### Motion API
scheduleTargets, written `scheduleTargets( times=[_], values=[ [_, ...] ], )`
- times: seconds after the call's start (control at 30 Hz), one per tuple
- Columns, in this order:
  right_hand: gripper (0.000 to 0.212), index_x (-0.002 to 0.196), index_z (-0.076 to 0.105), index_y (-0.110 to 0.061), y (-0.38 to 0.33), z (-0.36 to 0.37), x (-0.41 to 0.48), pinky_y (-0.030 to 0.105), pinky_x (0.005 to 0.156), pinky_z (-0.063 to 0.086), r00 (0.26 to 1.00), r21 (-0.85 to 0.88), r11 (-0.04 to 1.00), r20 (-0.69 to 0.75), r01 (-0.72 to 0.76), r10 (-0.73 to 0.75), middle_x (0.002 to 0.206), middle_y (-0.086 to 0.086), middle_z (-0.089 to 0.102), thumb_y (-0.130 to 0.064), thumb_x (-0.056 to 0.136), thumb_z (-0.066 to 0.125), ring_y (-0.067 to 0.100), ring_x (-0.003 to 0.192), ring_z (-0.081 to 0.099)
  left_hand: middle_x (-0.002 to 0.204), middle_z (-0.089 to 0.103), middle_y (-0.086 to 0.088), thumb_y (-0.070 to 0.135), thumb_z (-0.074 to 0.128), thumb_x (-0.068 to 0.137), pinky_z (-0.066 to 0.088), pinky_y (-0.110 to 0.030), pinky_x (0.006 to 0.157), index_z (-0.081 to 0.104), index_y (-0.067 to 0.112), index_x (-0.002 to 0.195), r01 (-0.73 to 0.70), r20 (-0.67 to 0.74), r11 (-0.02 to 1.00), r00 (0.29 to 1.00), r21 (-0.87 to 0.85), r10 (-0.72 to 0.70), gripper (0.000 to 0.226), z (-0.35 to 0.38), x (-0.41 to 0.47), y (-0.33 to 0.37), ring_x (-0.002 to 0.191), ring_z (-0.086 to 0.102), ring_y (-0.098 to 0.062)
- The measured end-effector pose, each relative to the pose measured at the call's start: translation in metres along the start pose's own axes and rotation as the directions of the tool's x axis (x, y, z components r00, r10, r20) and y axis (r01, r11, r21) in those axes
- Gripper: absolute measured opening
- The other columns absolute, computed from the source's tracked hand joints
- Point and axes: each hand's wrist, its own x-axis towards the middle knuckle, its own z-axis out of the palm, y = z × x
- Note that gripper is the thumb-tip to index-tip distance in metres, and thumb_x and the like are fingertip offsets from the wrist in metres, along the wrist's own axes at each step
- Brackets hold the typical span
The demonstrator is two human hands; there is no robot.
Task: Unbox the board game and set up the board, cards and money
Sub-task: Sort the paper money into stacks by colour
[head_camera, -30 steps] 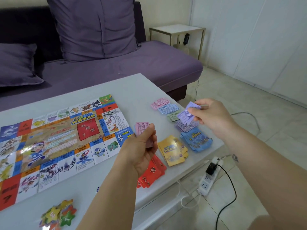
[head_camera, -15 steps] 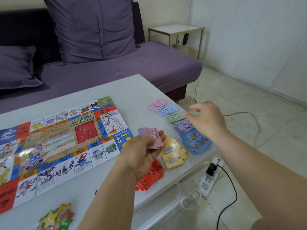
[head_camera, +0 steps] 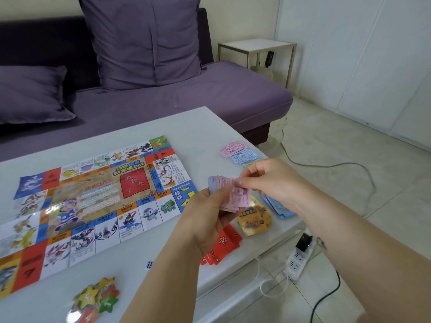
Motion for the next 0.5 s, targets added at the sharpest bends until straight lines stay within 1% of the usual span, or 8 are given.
scheduleTargets(
  times=[0.07, 0.17, 0.2, 0.27, 0.33, 0.4, 0.5],
  values=[
    [0.008, 0.076, 0.07, -0.018, -0.001, -0.002, 0.001, 0.01, 0.052, 0.039, 1.0, 0.014, 1.0, -0.015, 0.003, -0.003, 0.068, -0.006, 0.064, -0.022, 0.077, 0.077, -0.003, 0.054, 0.052, 0.08, 0.072, -0.013, 0.007, 0.051, 0.094, 0.057, -0.024, 0.059, 0.062, -0.001, 0.097, -0.015, -0.036, 0.999, 0.999, -0.044, 0.013, 0.014, -0.001, -0.001, 0.002, 0.069, 0.07, -0.017],
    [0.007, 0.076, 0.07, -0.021, -0.005, -0.005, 0.001, 0.019, 0.056, 0.041, 1.0, 0.108, 0.994, 0.019, -0.018, 0.016, 0.07, -0.002, 0.062, -0.02, 0.078, 0.077, 0.004, 0.053, 0.047, 0.072, 0.071, -0.009, 0.003, 0.054, 0.092, 0.056, -0.022, 0.057, 0.062, 0.004, 0.091, -0.069, -0.115, 0.998, 0.991, 0.015, 0.07, 0.008, -0.004, 0.001, 0.004, 0.062, 0.067, -0.014],
    [0.007, 0.079, 0.071, -0.022, -0.007, -0.005, 0.0, 0.02, 0.057, 0.042, 0.999, 0.136, 0.99, 0.038, -0.022, 0.017, 0.07, -0.001, 0.062, -0.019, 0.077, 0.077, 0.005, 0.054, 0.046, 0.072, 0.07, -0.008, 0.003, 0.056, 0.091, 0.056, -0.022, 0.057, 0.062, 0.004, 0.09, -0.078, -0.135, 0.996, 0.988, 0.034, 0.081, 0.006, -0.005, 0.001, 0.004, 0.061, 0.067, -0.013],
    [0.014, 0.09, 0.071, -0.025, -0.007, -0.001, 0.0, 0.022, 0.062, 0.044, 0.997, 0.121, 0.992, 0.072, -0.025, 0.016, 0.071, -0.003, 0.062, -0.021, 0.077, 0.077, 0.008, 0.058, 0.048, 0.073, 0.07, -0.008, 0.003, 0.059, 0.088, 0.056, -0.023, 0.058, 0.063, 0.004, 0.09, -0.084, -0.145, 0.994, 0.985, 0.064, 0.093, 0.004, -0.006, 0.001, 0.003, 0.062, 0.066, -0.015],
    [0.02, 0.1, 0.07, -0.022, -0.005, 0.004, 0.001, 0.021, 0.062, 0.043, 0.994, 0.104, 0.993, 0.104, -0.046, 0.036, 0.063, -0.009, 0.059, -0.021, 0.08, 0.074, 0.006, 0.057, 0.049, 0.071, 0.07, -0.007, 0.002, 0.059, 0.088, 0.057, -0.024, 0.061, 0.063, 0.005, 0.087, -0.089, -0.135, 0.993, 0.986, 0.075, 0.098, 0.005, -0.006, 0.0, 0.003, 0.063, 0.066, -0.017],
    [0.015, 0.097, 0.072, -0.021, -0.003, 0.009, 0.002, 0.021, 0.06, 0.042, 0.992, 0.099, 0.993, 0.117, -0.057, 0.045, 0.052, -0.013, 0.057, -0.022, 0.082, 0.073, 0.002, 0.053, 0.048, 0.071, 0.07, -0.008, 0.002, 0.059, 0.088, 0.056, -0.024, 0.059, 0.062, 0.005, 0.087, -0.09, -0.127, 0.994, 0.987, 0.062, 0.097, 0.004, -0.005, -0.002, 0.004, 0.062, 0.066, -0.016],
    [0.003, 0.083, 0.073, -0.02, -0.002, 0.012, 0.005, 0.02, 0.057, 0.041, 0.998, 0.088, 0.995, 0.062, -0.039, 0.033, 0.051, -0.013, 0.054, -0.022, 0.084, 0.071, 0.001, 0.049, 0.045, 0.072, 0.07, -0.01, 0.006, 0.058, 0.09, 0.055, -0.022, 0.054, 0.062, 0.001, 0.091, -0.066, -0.131, 0.997, 0.989, -0.026, 0.062, 0.006, -0.005, -0.004, 0.007, 0.059, 0.066, -0.015]
  ],
)
